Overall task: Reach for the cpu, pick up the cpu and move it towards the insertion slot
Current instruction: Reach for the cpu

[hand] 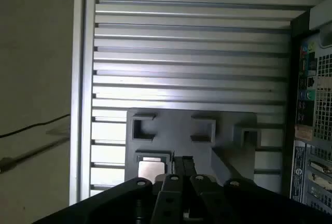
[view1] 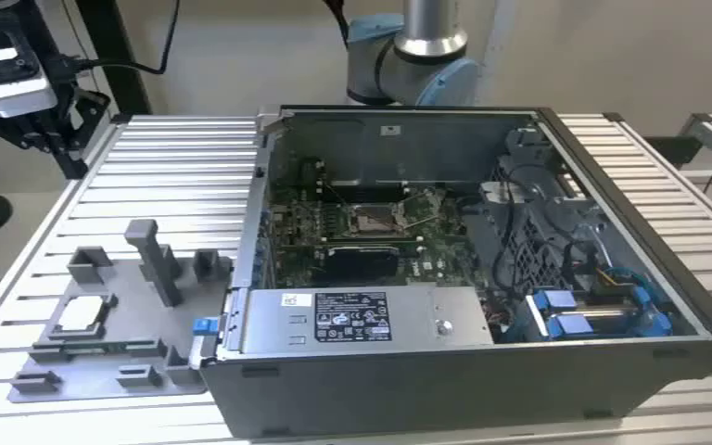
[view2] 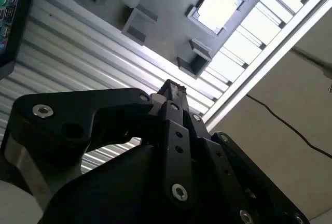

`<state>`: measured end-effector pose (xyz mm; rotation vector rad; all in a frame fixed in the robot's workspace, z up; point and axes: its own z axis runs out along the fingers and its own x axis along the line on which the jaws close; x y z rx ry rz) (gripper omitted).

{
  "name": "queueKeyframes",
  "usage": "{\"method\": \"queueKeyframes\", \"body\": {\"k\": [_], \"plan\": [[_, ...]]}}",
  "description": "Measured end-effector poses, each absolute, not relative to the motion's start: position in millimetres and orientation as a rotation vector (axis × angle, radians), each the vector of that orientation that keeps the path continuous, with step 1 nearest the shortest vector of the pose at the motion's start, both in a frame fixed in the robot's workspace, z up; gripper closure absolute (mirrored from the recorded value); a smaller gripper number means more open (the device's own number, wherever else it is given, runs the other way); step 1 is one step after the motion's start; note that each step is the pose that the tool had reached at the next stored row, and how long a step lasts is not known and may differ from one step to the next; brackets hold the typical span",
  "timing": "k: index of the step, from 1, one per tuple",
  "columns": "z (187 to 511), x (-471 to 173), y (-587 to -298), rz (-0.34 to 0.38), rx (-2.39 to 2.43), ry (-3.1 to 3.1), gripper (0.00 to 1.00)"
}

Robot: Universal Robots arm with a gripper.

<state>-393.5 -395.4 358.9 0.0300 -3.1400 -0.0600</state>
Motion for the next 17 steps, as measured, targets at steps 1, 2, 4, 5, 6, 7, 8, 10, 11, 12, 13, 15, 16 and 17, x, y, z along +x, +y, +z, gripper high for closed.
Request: {"method": "queueKeyframes", "body": {"k": [1, 2, 4, 5, 6, 7, 8, 10, 11, 12, 13, 15, 16, 17], "plan": [[358.9, -393.5, -395.4, -0.060, 0.030, -3.140, 1.00], [358.9, -393.5, -395.4, -0.060, 0.030, -3.140, 1.00], [358.9, -393.5, -395.4, -0.060, 0.030, -3.140, 1.00], [358.9, -393.5, -395.4, -0.060, 0.030, -3.140, 1.00], [358.9, -393.5, -395.4, -0.060, 0.030, -3.140, 1.00], [358.9, -393.5, -395.4, -0.060, 0.030, -3.140, 1.00], [358.9, -393.5, -395.4, -0.060, 0.030, -3.140, 1.00], [358.9, -393.5, -395.4, -0.060, 0.030, -3.140, 1.00], [358.9, -393.5, -395.4, -0.060, 0.030, -3.140, 1.00], [358.9, -393.6, -395.4, -0.060, 0.030, -3.140, 1.00], [359.0, -393.8, -395.8, -0.060, 0.030, -3.140, 1.00], [358.9, -394.8, -397.9, -0.060, 0.030, -3.140, 1.00], [358.9, -395.4, -399.1, -0.060, 0.030, -3.140, 1.00], [358.9, -396.1, -400.7, -0.060, 0.030, -3.140, 1.00]]}}
